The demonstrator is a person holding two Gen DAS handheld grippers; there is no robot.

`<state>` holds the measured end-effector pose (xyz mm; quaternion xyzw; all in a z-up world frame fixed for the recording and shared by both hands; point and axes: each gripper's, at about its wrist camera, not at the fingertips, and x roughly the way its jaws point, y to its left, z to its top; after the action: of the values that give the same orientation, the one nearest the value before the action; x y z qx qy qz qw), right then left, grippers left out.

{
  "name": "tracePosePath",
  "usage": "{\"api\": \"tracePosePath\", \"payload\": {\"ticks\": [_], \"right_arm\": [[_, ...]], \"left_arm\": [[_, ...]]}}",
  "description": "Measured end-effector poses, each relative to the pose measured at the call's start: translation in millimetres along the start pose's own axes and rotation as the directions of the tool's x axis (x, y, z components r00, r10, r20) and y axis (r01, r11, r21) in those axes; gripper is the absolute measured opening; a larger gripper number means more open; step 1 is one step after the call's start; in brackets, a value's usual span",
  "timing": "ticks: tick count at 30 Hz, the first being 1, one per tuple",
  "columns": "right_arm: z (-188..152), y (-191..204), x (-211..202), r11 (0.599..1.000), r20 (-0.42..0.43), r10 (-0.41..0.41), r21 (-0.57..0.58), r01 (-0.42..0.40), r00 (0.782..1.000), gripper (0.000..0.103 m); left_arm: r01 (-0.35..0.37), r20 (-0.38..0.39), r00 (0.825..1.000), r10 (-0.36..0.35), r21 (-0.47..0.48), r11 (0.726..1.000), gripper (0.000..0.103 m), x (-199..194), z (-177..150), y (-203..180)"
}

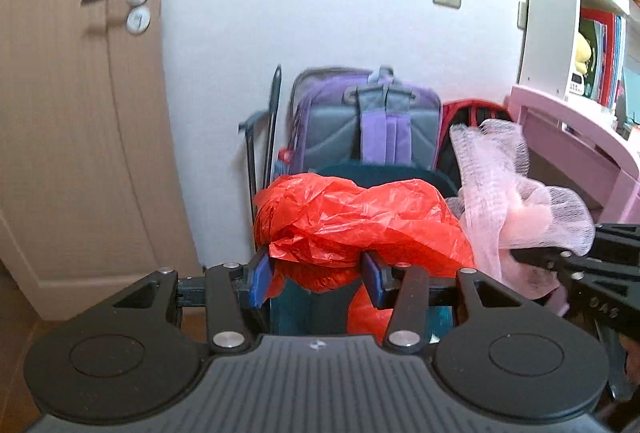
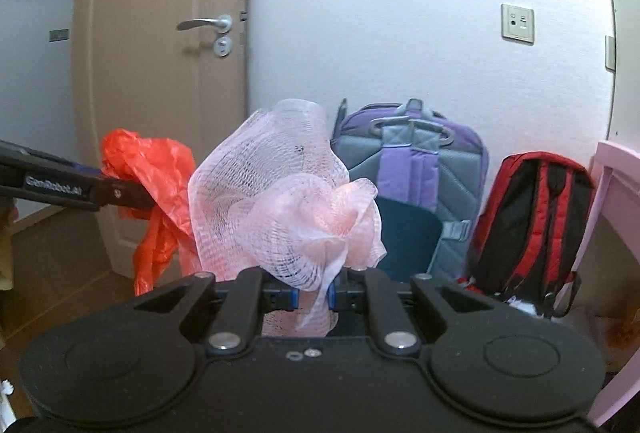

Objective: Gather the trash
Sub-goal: 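Open left tool over the bin to drop the orange bag while right tool drops the mesh net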

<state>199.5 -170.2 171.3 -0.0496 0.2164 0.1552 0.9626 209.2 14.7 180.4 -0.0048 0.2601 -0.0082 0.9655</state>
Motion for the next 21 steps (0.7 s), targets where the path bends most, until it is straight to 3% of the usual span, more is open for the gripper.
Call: {"api": "tracePosePath", "payload": {"ticks": [8,21], "right_arm": [[17,-38,45,0.998,-0.02,-0.052,0.033,0.053,0.998,0.012],[6,-66,127,0.998,-0.145,-0.06,-0.004,0.06,0.988,0.019]], "left_arm": [[-0.041,0.009,0.999,0.041,0.072,0.997,0.046,46,44,-41],[-0.1,-0.113,0.987,0.116,0.133,0.986,0.046,163,44,-69]]}}
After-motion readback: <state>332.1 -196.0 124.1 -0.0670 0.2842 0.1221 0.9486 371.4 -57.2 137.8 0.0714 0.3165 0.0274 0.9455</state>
